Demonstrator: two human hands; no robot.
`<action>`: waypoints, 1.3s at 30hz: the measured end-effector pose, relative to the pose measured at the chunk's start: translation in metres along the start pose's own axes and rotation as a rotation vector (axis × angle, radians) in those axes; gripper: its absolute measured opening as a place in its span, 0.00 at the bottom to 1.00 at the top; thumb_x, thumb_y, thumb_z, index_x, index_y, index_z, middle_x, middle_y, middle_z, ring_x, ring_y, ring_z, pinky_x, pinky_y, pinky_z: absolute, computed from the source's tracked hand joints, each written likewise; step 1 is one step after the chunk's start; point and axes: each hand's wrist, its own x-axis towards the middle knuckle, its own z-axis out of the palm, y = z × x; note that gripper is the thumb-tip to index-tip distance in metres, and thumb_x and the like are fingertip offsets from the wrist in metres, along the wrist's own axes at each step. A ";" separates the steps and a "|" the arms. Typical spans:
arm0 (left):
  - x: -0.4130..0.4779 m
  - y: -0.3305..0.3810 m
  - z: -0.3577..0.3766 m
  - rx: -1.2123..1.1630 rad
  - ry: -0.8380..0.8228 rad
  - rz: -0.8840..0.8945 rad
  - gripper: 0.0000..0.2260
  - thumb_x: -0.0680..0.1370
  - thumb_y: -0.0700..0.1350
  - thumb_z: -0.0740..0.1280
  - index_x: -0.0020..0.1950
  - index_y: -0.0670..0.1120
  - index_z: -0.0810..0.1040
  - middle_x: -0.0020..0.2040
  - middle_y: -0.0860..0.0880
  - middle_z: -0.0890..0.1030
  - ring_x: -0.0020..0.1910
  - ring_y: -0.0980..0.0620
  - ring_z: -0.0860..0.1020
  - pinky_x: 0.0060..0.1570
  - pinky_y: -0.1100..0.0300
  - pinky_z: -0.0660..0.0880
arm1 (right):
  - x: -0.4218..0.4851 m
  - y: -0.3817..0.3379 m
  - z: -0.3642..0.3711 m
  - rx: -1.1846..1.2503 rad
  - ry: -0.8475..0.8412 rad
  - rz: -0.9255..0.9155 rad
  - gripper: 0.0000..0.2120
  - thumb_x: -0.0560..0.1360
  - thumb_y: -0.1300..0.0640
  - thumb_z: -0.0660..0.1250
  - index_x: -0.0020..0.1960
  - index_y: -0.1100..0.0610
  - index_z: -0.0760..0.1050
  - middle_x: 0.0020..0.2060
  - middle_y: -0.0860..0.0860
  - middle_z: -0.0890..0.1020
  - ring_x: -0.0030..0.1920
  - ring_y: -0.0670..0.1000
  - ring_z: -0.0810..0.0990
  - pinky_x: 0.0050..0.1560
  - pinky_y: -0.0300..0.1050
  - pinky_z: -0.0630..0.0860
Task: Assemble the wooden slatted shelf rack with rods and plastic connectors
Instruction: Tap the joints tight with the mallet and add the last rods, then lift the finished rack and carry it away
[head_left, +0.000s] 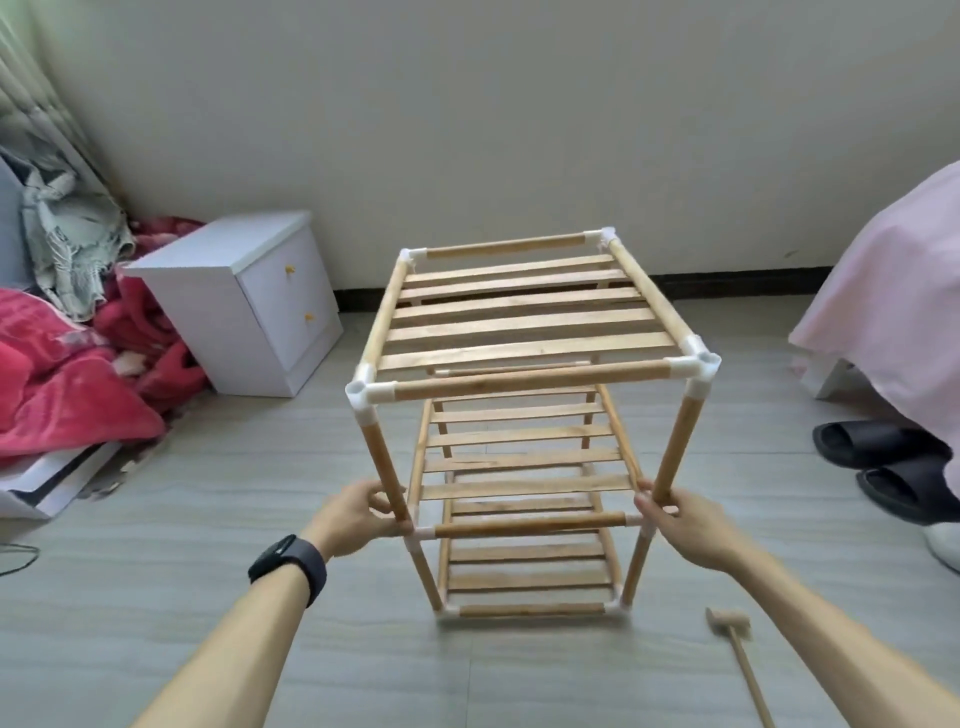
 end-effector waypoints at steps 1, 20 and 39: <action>-0.003 0.008 -0.017 0.044 0.006 0.002 0.11 0.76 0.48 0.76 0.57 0.56 0.81 0.52 0.53 0.85 0.53 0.54 0.81 0.51 0.60 0.77 | -0.002 -0.005 -0.015 -0.114 -0.083 -0.003 0.19 0.84 0.45 0.59 0.72 0.49 0.73 0.66 0.48 0.80 0.67 0.52 0.77 0.66 0.46 0.71; 0.119 0.170 -0.149 -0.261 0.398 -0.148 0.16 0.83 0.50 0.61 0.58 0.37 0.78 0.40 0.44 0.78 0.18 0.54 0.74 0.20 0.64 0.68 | 0.125 -0.201 -0.168 0.190 0.241 0.087 0.06 0.77 0.59 0.65 0.48 0.62 0.77 0.32 0.53 0.82 0.27 0.53 0.84 0.27 0.42 0.74; 0.037 0.609 -0.408 -0.339 0.387 0.248 0.12 0.75 0.57 0.71 0.53 0.52 0.79 0.42 0.48 0.85 0.37 0.47 0.85 0.34 0.50 0.84 | -0.025 -0.366 -0.574 0.262 0.766 0.183 0.11 0.78 0.47 0.65 0.49 0.55 0.78 0.37 0.52 0.83 0.38 0.54 0.81 0.41 0.52 0.78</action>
